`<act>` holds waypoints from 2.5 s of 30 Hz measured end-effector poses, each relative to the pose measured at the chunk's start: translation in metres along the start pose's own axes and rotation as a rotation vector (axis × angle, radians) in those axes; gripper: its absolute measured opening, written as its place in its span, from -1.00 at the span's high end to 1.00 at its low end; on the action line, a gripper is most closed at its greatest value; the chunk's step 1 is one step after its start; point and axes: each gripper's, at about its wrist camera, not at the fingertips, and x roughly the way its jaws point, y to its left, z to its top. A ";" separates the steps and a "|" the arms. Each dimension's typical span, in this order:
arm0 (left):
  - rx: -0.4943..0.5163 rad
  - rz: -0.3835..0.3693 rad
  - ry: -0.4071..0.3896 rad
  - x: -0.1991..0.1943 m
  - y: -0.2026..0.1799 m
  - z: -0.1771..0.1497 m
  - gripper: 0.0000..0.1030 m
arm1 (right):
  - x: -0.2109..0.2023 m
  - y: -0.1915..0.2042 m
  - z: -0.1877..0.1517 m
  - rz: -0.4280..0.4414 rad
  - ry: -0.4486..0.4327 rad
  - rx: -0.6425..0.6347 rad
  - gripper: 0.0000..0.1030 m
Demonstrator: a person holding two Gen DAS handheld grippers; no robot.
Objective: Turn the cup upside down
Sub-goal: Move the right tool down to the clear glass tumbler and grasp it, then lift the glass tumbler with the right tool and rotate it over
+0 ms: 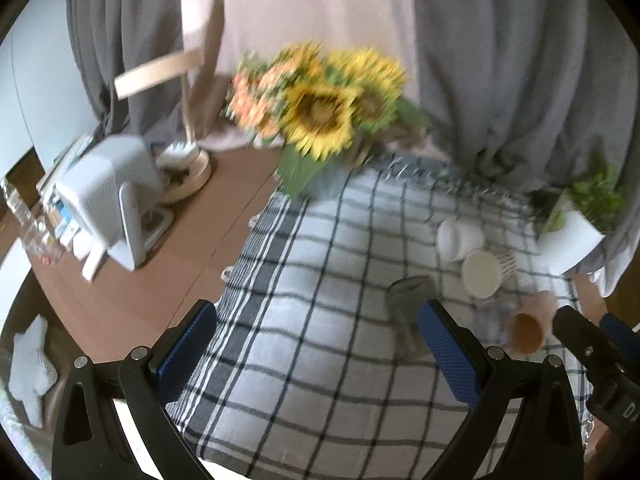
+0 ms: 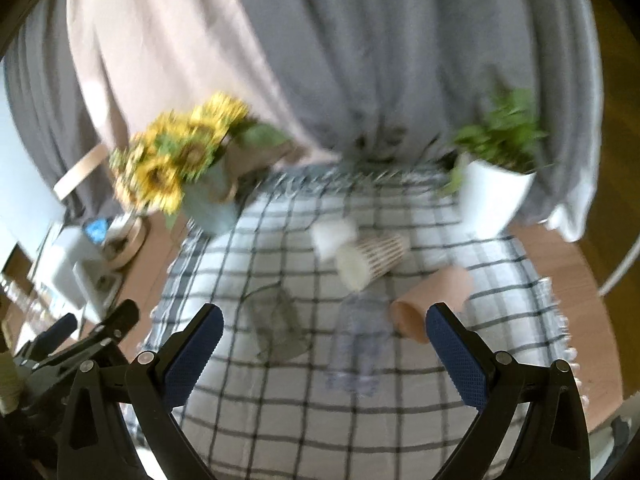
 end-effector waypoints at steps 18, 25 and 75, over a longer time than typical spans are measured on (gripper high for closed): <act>-0.138 0.136 0.329 0.130 0.037 -0.017 -0.98 | 0.184 0.057 0.009 0.039 0.446 -0.157 -0.85; -0.127 0.161 0.360 0.151 0.036 -0.021 -0.98 | 0.227 0.059 -0.002 0.006 0.557 -0.161 -0.68; -0.131 0.201 0.381 0.104 0.076 -0.048 -0.98 | 0.152 0.093 -0.060 -0.048 0.496 0.214 -0.49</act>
